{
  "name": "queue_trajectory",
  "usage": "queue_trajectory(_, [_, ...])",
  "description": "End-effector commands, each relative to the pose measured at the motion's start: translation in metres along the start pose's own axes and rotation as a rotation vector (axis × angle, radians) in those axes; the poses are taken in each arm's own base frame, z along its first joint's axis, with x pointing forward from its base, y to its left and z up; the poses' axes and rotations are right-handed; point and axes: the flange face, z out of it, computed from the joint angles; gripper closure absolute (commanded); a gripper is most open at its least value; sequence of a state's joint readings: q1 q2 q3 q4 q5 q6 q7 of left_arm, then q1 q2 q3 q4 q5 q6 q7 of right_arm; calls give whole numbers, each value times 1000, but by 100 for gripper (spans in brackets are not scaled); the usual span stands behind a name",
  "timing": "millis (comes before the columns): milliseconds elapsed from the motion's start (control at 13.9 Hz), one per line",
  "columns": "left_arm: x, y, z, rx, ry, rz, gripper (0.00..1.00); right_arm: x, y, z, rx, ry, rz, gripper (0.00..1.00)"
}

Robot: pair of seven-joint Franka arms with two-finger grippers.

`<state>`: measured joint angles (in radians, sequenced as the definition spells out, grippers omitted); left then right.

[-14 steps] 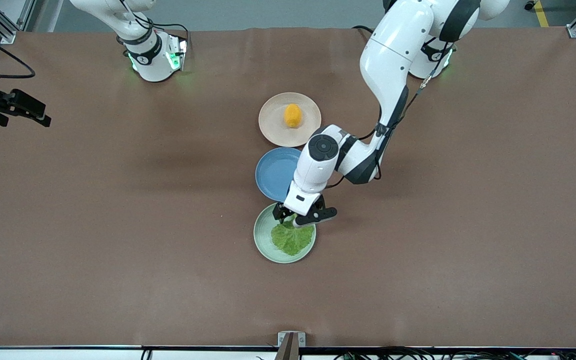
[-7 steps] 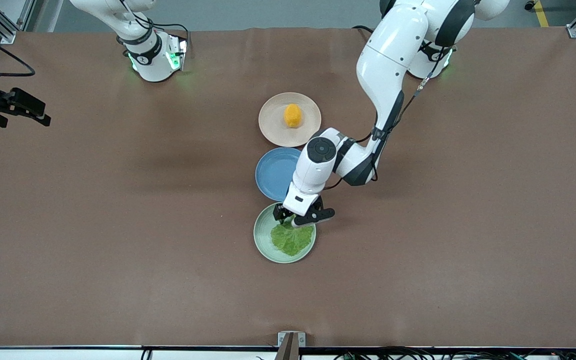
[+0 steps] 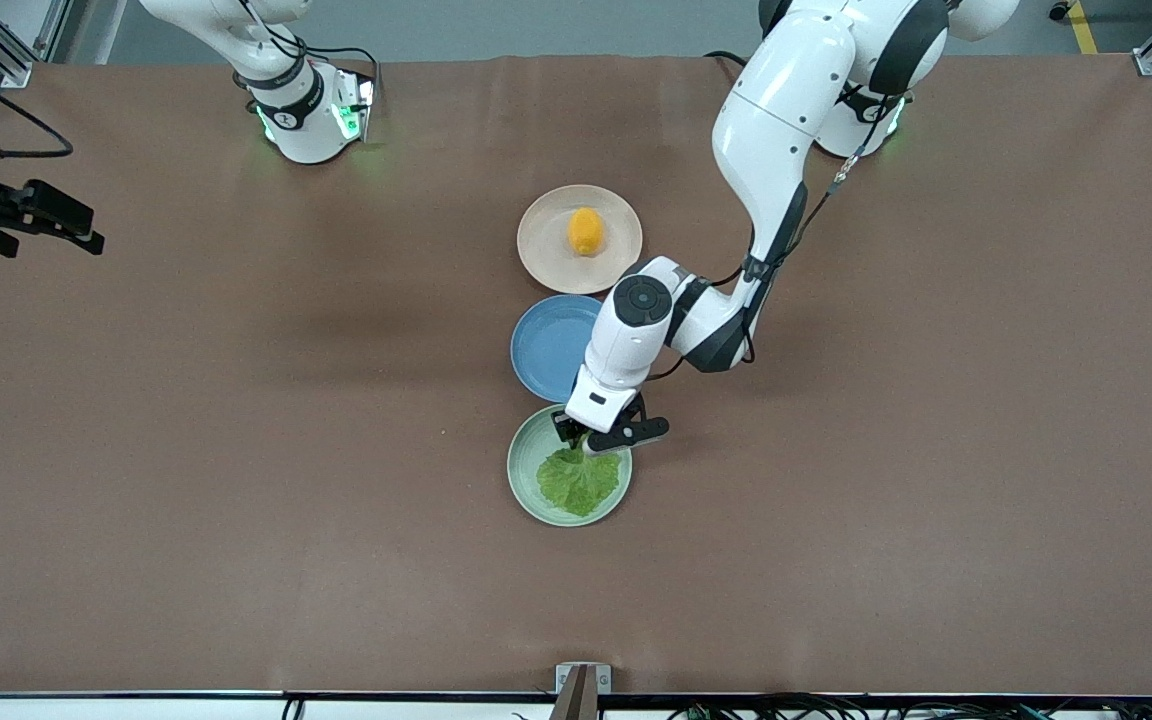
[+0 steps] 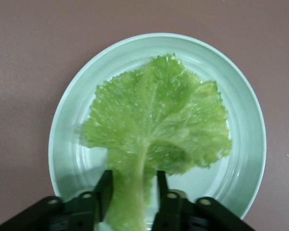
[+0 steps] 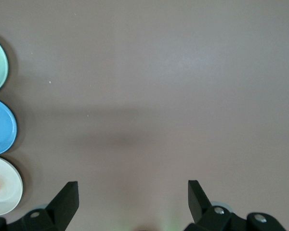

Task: Pick lemon and lettuce from plates
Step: 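Close the left gripper on the lettuce leaf stem, then lift the lettuce with the left gripper while the right gripper reaches the lemon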

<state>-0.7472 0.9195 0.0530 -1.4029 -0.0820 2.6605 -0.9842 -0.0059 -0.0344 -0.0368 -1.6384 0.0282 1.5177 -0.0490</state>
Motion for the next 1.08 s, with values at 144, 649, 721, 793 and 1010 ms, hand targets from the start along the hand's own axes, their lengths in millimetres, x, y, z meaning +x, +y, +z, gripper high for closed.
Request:
queue_trajectory(144, [0, 4, 1, -5, 18, 7, 88, 52, -23, 62, 14, -108, -42, 0])
queue_trajectory(649, [9, 13, -21, -20, 24, -2, 100, -12, -255, 72, 38, -132, 132, 0])
queue_trajectory(721, [11, 17, -30, -30, 26, -3, 100, -28, -293, 79, 30, -120, 150, 0])
queue_trajectory(793, [15, 21, -42, -39, 29, -9, 100, -43, -325, 87, 27, -107, 163, 0])
queue_trajectory(1010, [35, 35, -92, -80, 56, -29, 100, -89, -405, 109, 42, -61, 229, 0])
